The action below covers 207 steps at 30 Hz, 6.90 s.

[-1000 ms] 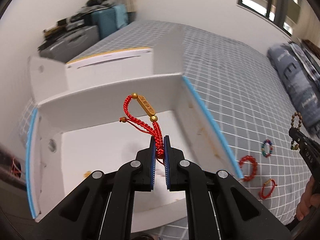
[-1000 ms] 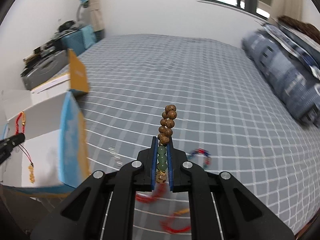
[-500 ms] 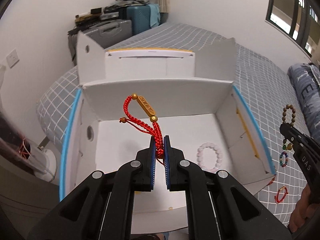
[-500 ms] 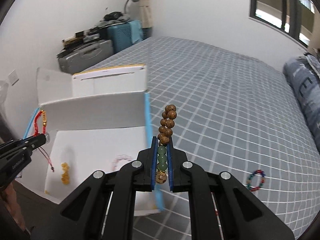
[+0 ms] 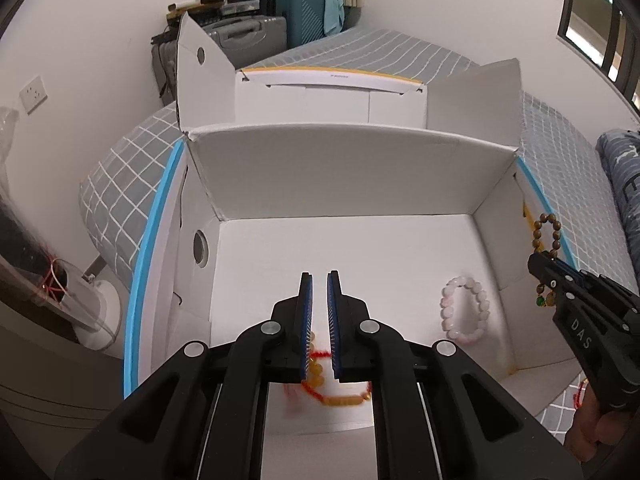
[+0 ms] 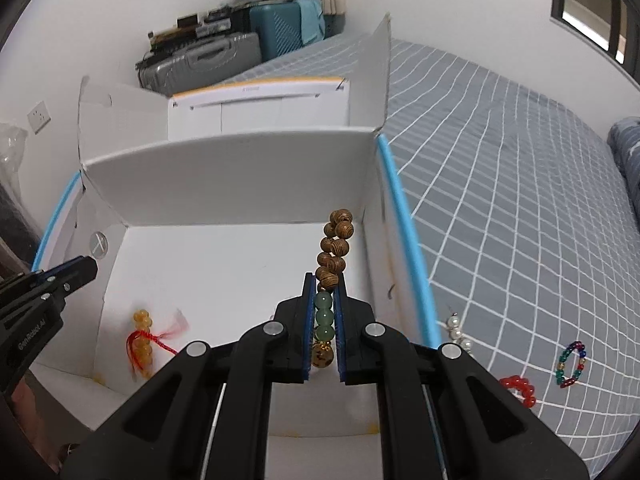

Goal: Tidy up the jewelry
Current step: 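Open both tools to drop the two bracelets into the box, then move both tools back over the remaining bracelets on the bed, then grasp the red bead bracelet with the left tool while the right tool grasps the multicolour bracelet, then lift and carry the red bead and multicolour bracelets with both tools over the box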

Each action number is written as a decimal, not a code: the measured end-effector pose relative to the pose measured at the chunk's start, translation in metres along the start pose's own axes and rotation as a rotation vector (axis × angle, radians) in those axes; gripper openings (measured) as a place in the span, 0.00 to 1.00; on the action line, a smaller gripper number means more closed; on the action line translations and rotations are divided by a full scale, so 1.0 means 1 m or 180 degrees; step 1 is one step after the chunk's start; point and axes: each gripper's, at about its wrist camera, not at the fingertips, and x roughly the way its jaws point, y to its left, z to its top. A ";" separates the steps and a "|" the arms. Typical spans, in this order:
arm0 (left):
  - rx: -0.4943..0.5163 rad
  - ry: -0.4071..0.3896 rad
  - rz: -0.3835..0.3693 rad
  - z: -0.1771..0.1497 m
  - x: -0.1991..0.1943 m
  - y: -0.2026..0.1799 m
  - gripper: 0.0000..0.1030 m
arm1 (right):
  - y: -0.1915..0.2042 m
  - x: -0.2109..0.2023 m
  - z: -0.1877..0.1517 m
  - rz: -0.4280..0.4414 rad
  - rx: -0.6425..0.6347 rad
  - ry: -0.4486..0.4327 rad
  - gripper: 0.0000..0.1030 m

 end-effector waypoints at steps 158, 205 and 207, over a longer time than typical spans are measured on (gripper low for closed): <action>0.1236 0.0318 -0.1057 -0.087 0.032 -0.328 0.12 | -0.303 0.001 -0.119 -0.0666 0.1314 0.0343 0.09; 0.0698 -0.0377 -0.0751 -0.027 -0.081 -0.192 0.13 | -0.172 -0.114 -0.036 -0.0598 0.0671 -0.0491 0.09; 0.0625 -0.0414 -0.0718 -0.023 -0.084 -0.178 0.13 | -0.161 -0.114 -0.029 -0.0558 0.0627 -0.0523 0.09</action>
